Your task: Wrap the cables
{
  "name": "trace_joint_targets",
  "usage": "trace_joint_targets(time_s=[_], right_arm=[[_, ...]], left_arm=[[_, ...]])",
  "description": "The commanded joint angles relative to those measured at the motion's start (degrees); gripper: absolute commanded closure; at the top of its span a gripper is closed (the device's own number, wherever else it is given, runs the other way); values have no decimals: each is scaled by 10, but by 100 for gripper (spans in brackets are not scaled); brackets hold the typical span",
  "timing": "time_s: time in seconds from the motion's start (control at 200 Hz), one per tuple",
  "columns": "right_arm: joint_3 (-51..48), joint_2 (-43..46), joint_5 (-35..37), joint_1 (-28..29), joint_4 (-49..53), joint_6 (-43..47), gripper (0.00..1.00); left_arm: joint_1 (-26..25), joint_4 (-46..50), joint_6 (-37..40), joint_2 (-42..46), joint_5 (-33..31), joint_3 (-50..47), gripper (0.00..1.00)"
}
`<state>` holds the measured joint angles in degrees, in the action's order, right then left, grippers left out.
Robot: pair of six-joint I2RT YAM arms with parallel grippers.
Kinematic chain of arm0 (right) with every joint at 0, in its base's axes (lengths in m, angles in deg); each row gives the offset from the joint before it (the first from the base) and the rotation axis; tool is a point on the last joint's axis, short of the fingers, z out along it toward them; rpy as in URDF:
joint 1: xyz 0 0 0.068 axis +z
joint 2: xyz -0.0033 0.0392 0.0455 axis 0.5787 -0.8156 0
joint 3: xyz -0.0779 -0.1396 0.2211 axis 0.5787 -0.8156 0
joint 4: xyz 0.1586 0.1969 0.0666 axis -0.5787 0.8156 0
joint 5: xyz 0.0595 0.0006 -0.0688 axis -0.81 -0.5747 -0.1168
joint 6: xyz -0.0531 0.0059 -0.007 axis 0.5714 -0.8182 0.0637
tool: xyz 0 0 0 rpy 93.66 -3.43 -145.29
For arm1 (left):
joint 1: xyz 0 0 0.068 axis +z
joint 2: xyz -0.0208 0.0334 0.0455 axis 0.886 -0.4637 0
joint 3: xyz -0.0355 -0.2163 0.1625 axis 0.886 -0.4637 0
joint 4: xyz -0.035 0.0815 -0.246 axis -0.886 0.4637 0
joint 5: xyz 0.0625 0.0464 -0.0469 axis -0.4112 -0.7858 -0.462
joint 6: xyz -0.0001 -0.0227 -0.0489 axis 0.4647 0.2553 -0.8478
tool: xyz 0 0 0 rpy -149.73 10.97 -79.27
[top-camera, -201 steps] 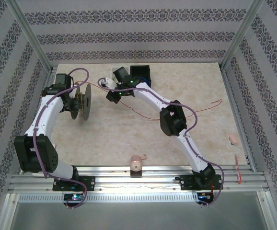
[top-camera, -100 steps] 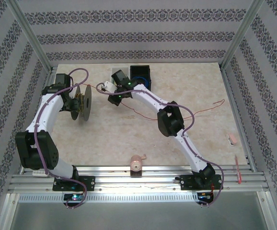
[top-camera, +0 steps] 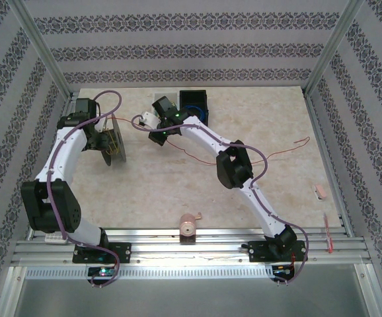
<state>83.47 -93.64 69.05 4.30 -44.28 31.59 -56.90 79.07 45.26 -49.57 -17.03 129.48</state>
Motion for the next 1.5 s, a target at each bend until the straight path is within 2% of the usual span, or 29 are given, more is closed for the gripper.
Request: trace_joint_targets(time_s=[0.0,0.225,0.435,0.585,0.779,1.039,1.219,1.494], right_arm=[[22,-9,14,7,13,11,100],[22,-9,16,8,16,6,100],[25,-9,18,10,18,9,100],[28,-9,21,12,19,12,100],[36,-14,32,20,22,21,100],[44,-11,34,25,26,27,100],[43,-12,35,27,30,28,100],[39,-11,38,26,30,30,100]], left_arm=[[13,14,0,-2,3,28,69],[25,37,6,10,2,52,66],[37,47,9,34,10,68,58],[51,31,4,48,64,65,46],[52,-11,-5,38,117,38,43],[52,-52,-6,4,104,13,49],[52,-54,-6,-21,77,17,60],[52,-52,-6,-37,79,28,74]])
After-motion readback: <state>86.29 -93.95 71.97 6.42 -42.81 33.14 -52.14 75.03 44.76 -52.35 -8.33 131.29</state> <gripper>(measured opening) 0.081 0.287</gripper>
